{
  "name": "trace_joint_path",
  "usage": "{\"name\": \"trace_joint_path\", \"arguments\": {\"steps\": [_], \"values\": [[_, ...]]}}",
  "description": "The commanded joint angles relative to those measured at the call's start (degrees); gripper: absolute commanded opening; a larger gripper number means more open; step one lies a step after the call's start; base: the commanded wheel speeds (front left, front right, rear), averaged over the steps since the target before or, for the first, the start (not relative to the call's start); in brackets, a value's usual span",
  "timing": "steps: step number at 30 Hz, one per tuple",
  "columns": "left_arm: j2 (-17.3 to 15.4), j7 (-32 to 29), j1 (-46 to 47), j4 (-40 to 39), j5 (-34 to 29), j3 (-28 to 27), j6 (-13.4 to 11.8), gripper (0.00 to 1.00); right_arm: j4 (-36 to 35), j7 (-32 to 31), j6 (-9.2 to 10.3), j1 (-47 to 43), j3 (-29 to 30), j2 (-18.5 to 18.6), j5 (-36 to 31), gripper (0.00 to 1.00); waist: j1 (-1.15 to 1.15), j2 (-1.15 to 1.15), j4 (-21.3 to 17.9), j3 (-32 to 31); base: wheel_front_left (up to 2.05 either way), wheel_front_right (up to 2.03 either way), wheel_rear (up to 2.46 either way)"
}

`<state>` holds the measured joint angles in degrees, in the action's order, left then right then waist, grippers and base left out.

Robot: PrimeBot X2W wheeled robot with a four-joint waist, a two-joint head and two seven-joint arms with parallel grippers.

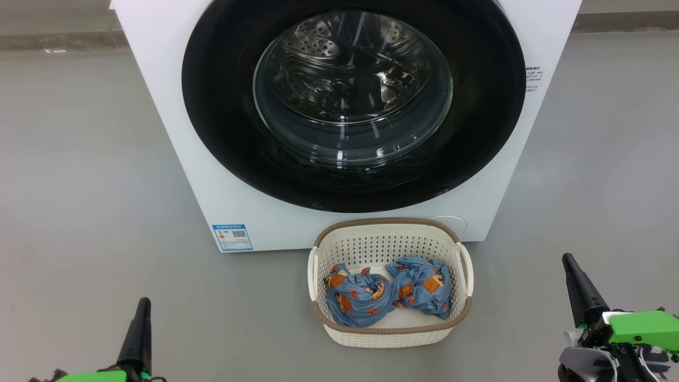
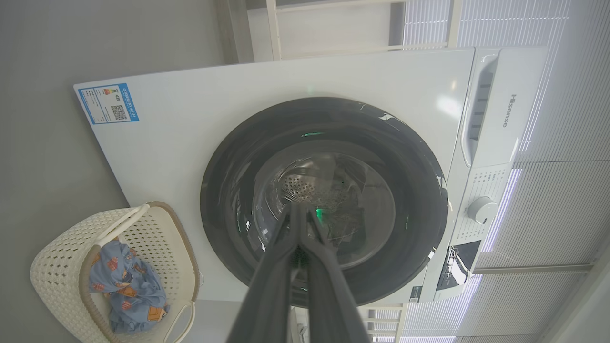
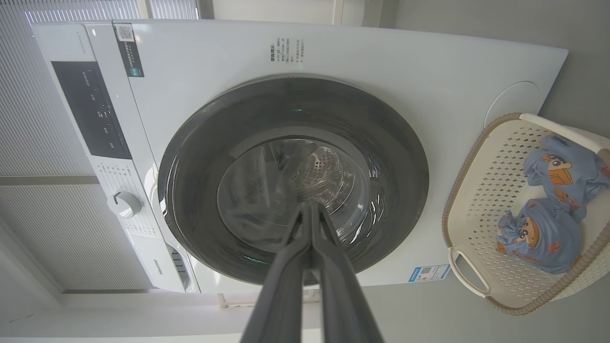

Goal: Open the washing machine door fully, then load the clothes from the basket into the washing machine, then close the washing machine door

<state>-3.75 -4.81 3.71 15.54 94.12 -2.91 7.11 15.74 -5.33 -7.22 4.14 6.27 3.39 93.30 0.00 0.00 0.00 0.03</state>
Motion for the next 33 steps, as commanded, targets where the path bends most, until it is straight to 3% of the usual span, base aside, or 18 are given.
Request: {"name": "trace_joint_path", "arguments": {"steps": [1, 33], "values": [[-0.4, -0.4, 2.7, -1.3, -0.6, -2.0, 0.4, 0.00, -1.4, -0.3, -0.26, 2.3, -0.8, 0.3, -0.3, 0.00, 0.00, 0.00, 0.0, 0.0, 0.00, 0.00, 0.00], [-0.2, -0.6, 2.8, -1.2, -0.8, -2.3, 0.4, 0.00, -1.4, -0.5, -0.26, 2.4, -0.6, 0.1, -0.4, 0.00, 0.00, 0.00, 0.0, 0.0, 0.00, 0.00, 0.00]]}}
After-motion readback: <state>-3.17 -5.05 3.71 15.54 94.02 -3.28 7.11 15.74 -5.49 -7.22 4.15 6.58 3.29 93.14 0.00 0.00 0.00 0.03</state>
